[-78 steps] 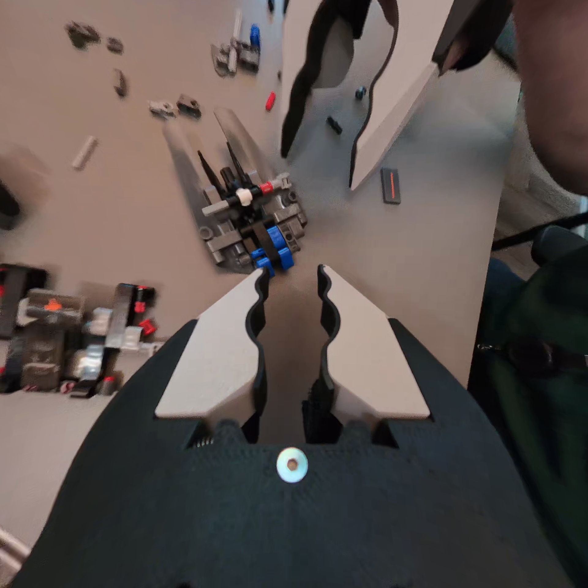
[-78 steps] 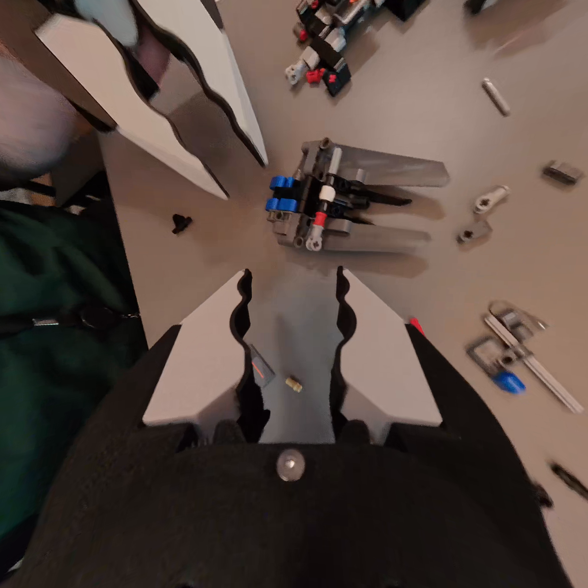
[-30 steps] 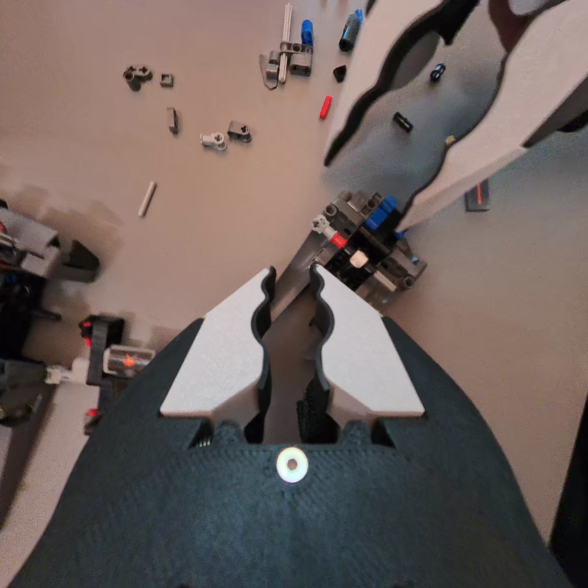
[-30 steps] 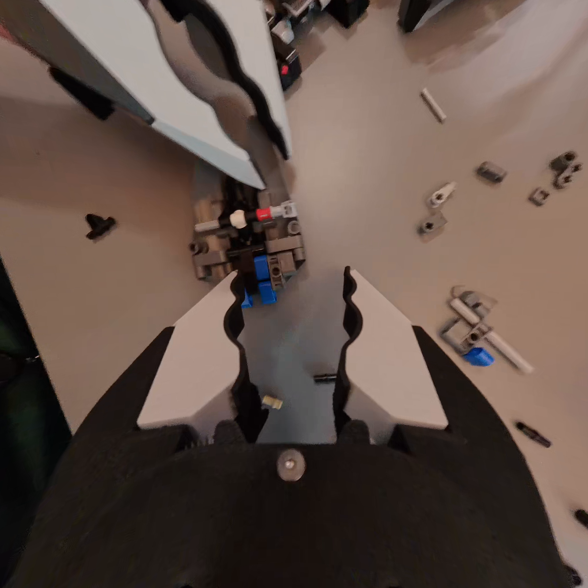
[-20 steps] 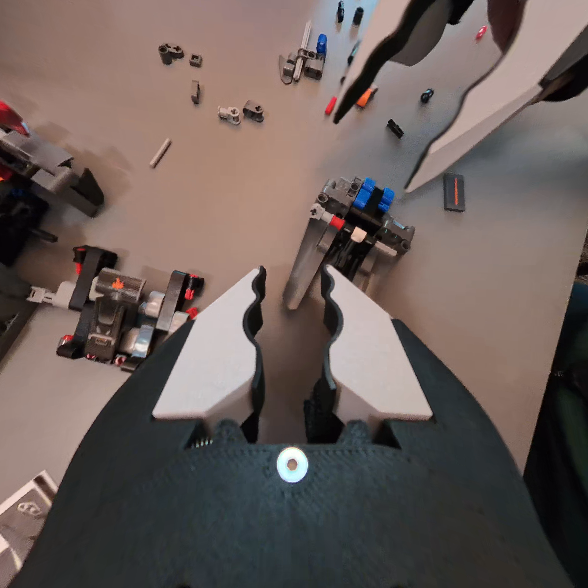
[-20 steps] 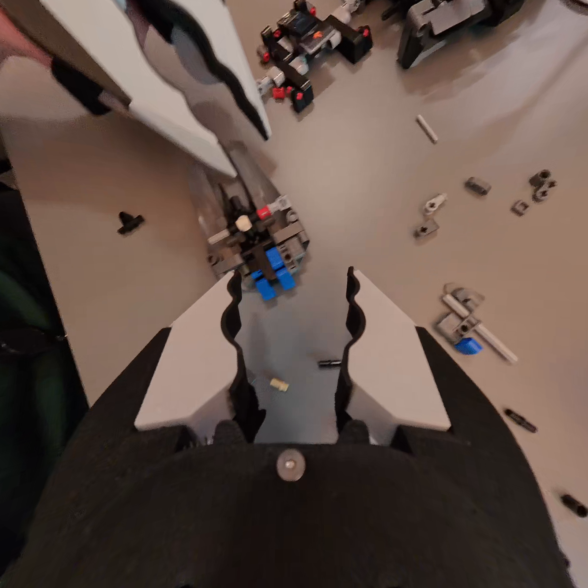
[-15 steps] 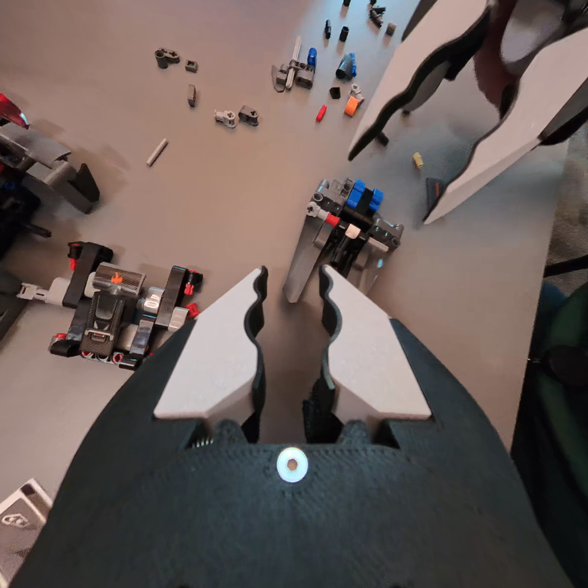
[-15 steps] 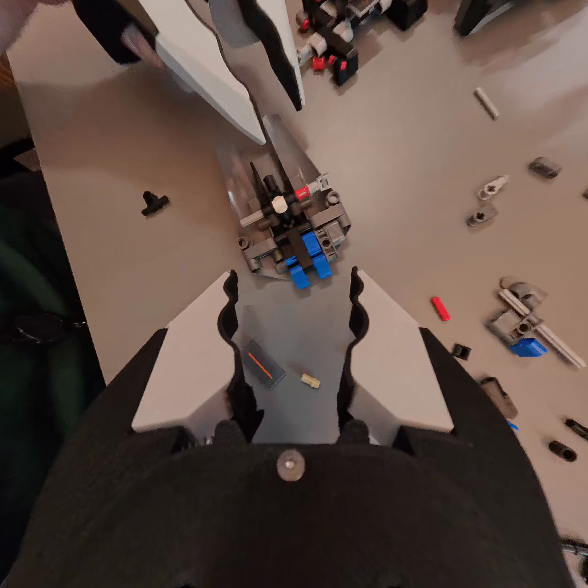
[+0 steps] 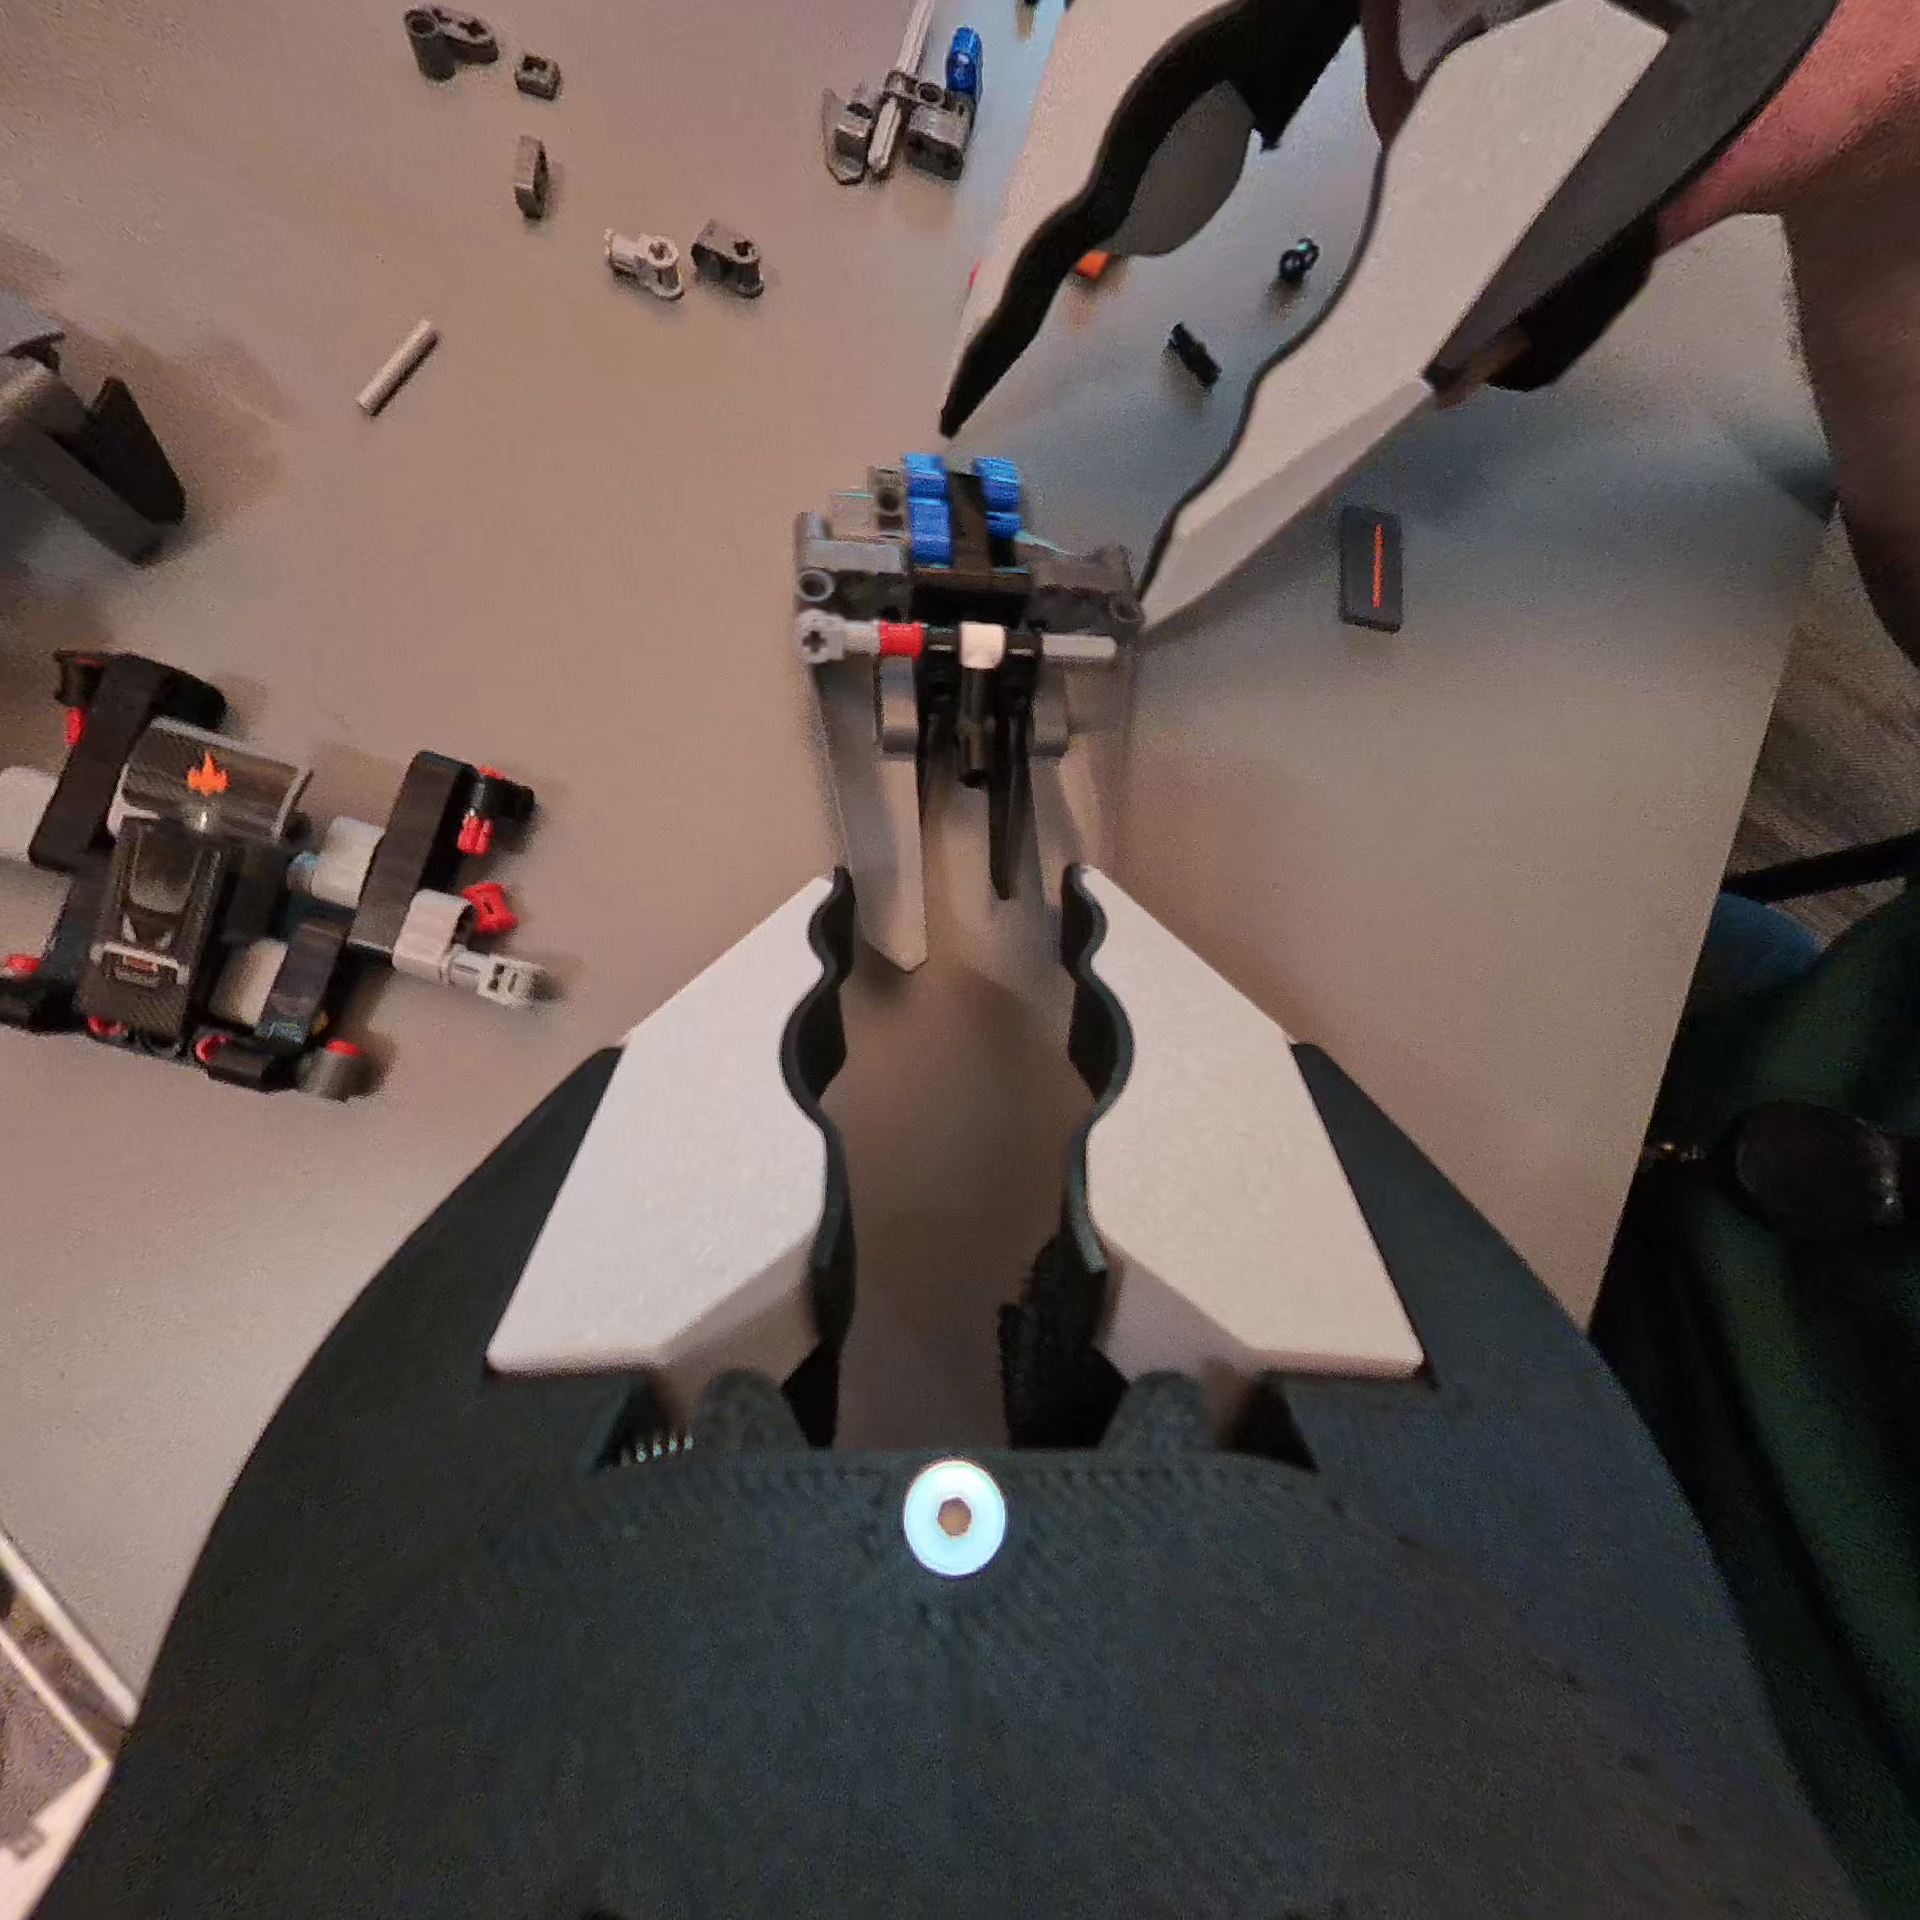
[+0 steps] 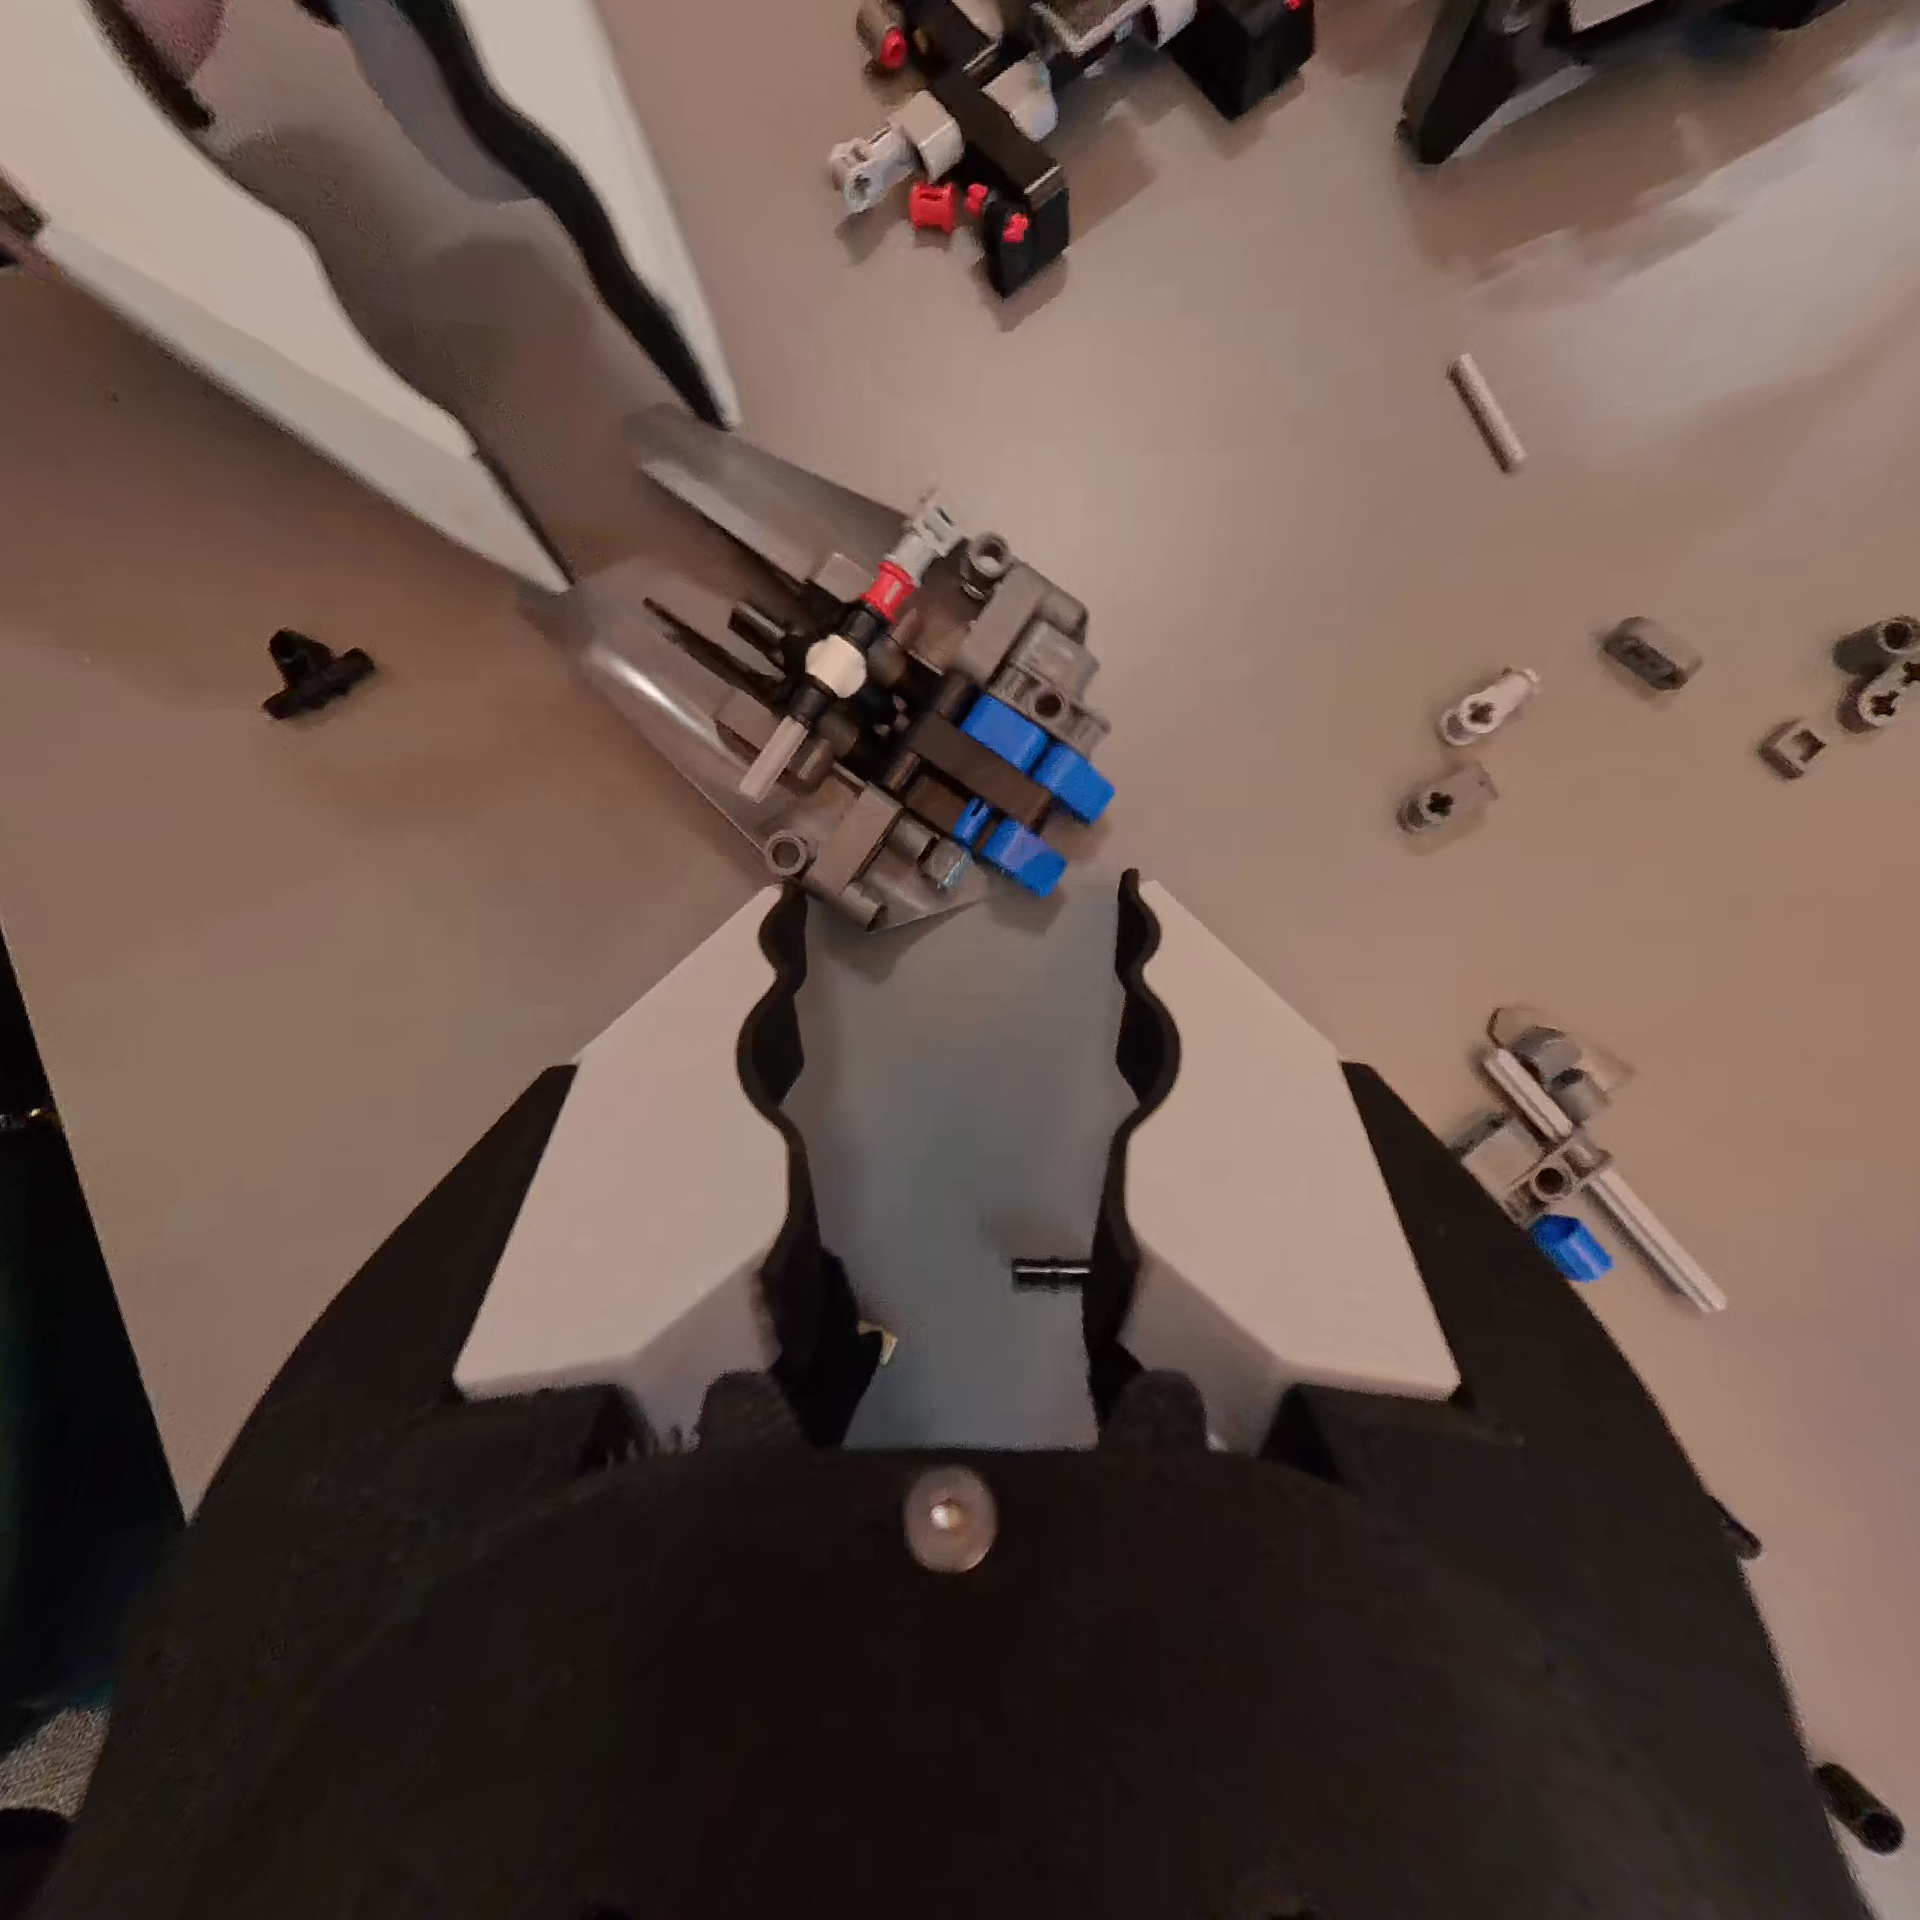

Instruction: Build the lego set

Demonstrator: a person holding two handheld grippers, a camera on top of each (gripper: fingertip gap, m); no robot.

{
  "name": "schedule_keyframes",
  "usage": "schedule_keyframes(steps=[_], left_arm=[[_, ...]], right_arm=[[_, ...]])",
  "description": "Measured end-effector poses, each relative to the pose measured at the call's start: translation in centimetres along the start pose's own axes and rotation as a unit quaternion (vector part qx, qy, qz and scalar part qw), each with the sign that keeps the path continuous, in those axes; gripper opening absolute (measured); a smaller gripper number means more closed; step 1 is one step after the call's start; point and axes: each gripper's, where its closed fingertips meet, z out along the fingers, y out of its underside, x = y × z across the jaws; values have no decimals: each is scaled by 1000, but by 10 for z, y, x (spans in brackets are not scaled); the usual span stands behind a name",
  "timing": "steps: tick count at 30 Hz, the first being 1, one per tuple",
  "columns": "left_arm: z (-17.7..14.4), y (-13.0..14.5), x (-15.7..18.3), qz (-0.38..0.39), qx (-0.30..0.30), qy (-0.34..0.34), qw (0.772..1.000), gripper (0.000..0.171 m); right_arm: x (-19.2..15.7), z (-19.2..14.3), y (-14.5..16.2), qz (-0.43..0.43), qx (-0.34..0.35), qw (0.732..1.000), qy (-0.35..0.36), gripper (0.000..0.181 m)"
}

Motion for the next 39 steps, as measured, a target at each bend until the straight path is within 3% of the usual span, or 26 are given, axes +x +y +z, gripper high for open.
schedule_keyframes(steps=[5,14,17,20,23,39], left_arm=[[-7,2,7,-11,23,17,1000,41],[-15,5,-9,36,42,-16,998,44],[-14,12,-13,17,44,-3,999,45],[-11,28,-26,18,19,-32,999,42],[-10,28,-32,36,38,-57,997,25],[-8,26,-38,41,37,-78,995,16]], right_arm=[[11,-1,2,0,1,1000,8,60],[25,-23,-2,24,107,994,-19,59],[32,-31,-4,49,142,988,-25,57],[39,-38,-7,56,166,985,-13,54],[46,-41,-5,58,168,984,7,53],[52,-42,-1,48,158,986,37,52]])
